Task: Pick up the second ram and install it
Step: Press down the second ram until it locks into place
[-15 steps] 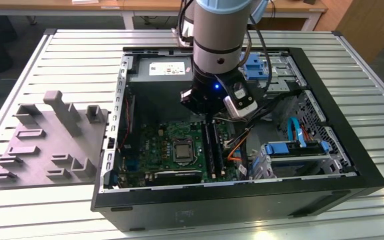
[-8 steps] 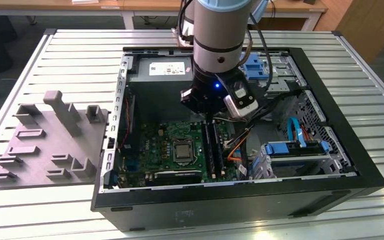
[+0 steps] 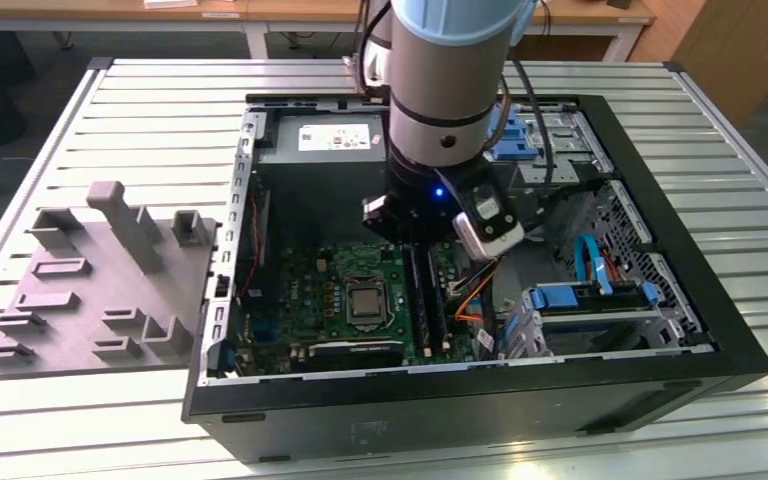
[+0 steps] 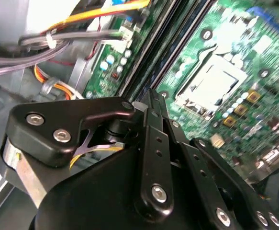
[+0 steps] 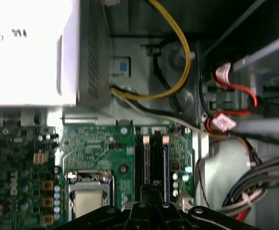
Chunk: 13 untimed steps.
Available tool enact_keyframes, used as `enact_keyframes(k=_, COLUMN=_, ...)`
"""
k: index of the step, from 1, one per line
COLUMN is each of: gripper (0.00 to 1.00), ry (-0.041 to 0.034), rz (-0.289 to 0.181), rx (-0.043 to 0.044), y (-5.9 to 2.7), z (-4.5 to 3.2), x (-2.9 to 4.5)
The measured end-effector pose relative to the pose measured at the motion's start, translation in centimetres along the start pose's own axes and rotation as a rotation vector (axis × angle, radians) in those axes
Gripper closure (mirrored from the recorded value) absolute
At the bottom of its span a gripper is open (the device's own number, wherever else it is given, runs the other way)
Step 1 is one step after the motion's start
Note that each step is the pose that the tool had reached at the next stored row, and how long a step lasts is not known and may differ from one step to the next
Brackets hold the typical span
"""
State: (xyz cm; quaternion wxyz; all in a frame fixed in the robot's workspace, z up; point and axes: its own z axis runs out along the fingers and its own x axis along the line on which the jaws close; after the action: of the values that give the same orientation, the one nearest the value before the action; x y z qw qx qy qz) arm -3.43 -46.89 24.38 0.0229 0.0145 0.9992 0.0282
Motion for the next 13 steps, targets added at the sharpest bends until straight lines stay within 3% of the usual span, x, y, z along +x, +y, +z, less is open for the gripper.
enact_keyframes(k=4, gripper=0.89, ry=0.0000, rz=0.000, rx=0.0001, y=-1.51, z=-0.09, x=-0.05)
enact_keyframes(k=5, gripper=0.89, ry=0.0000, rz=0.000, rx=0.0002, y=-2.53, z=-0.14, x=-0.08)
enact_keyframes(k=13, gripper=0.89, ry=0.0001, rz=0.000, rx=0.0009, y=-4.26, z=-0.22, x=-0.13)
